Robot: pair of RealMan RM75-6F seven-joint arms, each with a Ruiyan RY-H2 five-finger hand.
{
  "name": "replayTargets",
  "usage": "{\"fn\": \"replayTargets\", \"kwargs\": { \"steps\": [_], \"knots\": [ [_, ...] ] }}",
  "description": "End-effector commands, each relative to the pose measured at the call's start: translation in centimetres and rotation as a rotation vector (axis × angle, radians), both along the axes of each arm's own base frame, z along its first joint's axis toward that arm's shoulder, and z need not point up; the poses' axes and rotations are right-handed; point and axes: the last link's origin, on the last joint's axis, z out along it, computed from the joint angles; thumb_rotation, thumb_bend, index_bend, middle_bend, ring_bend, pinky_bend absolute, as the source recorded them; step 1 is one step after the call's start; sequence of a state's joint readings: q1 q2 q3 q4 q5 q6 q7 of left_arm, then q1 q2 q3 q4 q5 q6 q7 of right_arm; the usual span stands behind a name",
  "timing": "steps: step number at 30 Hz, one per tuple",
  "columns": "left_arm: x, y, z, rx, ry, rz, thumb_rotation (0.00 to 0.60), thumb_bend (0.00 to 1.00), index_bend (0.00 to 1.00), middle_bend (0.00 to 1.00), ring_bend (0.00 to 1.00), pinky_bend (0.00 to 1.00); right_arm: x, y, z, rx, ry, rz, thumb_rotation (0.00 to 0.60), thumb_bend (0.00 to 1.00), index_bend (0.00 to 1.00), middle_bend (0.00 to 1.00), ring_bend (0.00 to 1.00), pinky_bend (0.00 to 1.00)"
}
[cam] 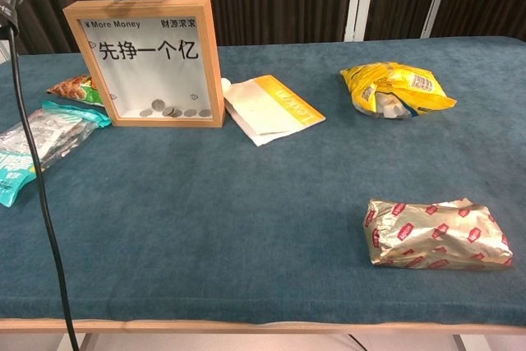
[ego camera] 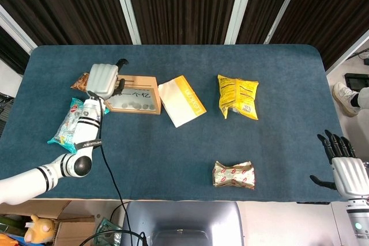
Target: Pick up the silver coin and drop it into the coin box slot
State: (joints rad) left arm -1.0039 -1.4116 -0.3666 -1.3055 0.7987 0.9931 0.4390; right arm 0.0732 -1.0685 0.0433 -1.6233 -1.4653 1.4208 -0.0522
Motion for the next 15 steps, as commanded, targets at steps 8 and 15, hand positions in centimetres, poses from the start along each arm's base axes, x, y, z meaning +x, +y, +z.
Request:
{"fn": "replayTargets", "kwargs": {
  "steps": [8,15],
  "knots": [
    [-6.9,-11.7,3.8,-0.085,0.059,-0.089,0.600,0.39,0.01,0.30,0.72,0.86,0.2,0.1,-0.2,0.012,0.000,0.008,0.600,0.17,0.00,0.00,0.00,0.00],
    [-18.3,-26.0,4.3,-0.132,0.079,0.083,0.600,0.38,0.00,0.00,0.00,0.07,0.6,0.2,-1.0,0.027,0.012,0.015,0.600,0.17,0.00,0.00,0.00,0.00]
  ]
}}
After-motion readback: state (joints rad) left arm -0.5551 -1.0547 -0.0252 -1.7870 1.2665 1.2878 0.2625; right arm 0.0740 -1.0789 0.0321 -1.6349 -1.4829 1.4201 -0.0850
